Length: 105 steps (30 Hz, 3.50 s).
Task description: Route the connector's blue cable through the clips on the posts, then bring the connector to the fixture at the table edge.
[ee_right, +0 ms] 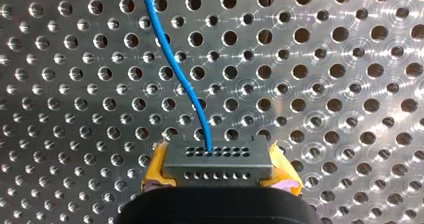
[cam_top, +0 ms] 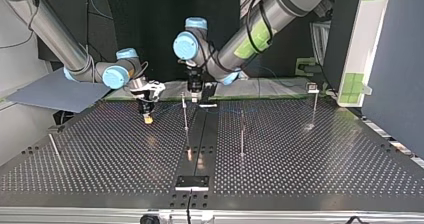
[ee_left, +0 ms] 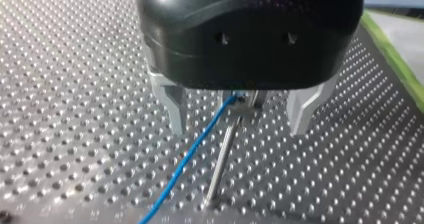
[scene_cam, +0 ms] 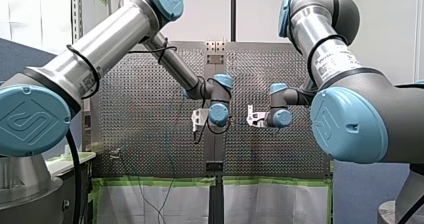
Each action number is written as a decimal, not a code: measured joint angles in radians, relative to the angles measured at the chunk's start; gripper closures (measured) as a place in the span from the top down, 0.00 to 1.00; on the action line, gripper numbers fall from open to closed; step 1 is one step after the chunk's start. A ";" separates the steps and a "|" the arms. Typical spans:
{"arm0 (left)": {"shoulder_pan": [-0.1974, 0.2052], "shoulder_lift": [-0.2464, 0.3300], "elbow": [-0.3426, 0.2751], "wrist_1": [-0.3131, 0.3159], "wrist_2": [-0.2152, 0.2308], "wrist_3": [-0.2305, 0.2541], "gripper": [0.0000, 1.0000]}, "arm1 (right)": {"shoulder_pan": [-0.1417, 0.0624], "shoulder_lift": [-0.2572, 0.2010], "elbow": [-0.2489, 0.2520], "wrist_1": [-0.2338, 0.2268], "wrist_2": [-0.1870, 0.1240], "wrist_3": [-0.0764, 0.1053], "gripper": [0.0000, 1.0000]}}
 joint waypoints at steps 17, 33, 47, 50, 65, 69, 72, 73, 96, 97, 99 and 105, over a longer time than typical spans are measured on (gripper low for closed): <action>-0.013 0.000 -0.037 0.020 0.026 0.021 1.00 | 0.004 0.000 0.000 0.002 0.001 0.000 0.00; -0.014 0.001 -0.038 0.020 0.030 0.021 1.00 | 0.005 0.000 0.000 -0.005 0.000 0.003 0.00; -0.022 0.006 -0.038 0.023 0.042 0.037 1.00 | 0.005 0.000 0.000 -0.004 0.000 0.003 0.00; -0.027 0.006 -0.038 0.024 0.045 0.048 1.00 | 0.005 0.000 0.000 -0.004 0.000 0.003 0.00; -0.041 0.009 -0.038 0.024 0.042 0.051 1.00 | 0.005 0.001 0.000 -0.002 0.000 0.004 0.00; -0.049 0.025 -0.048 -0.009 0.010 0.042 1.00 | 0.005 0.000 0.000 -0.002 0.000 0.004 0.00; -0.057 0.049 -0.070 -0.014 -0.009 0.036 1.00 | 0.005 0.000 0.000 -0.001 0.000 0.004 0.00; -0.059 0.056 -0.078 -0.010 -0.012 0.032 1.00 | 0.005 0.000 0.000 -0.001 0.000 0.004 0.00; -0.097 0.256 -0.276 -0.003 -0.048 -0.071 1.00 | -0.005 0.000 0.000 0.020 0.000 0.019 0.00; -0.096 0.264 -0.285 -0.003 -0.049 -0.074 1.00 | -0.005 0.000 0.000 0.021 0.000 0.021 0.00; -0.095 0.282 -0.303 -0.001 -0.048 -0.083 1.00 | -0.005 0.000 0.000 0.022 0.000 0.024 0.00; -0.100 0.339 -0.360 0.002 -0.036 -0.118 1.00 | -0.005 0.000 0.000 0.028 0.000 0.030 0.00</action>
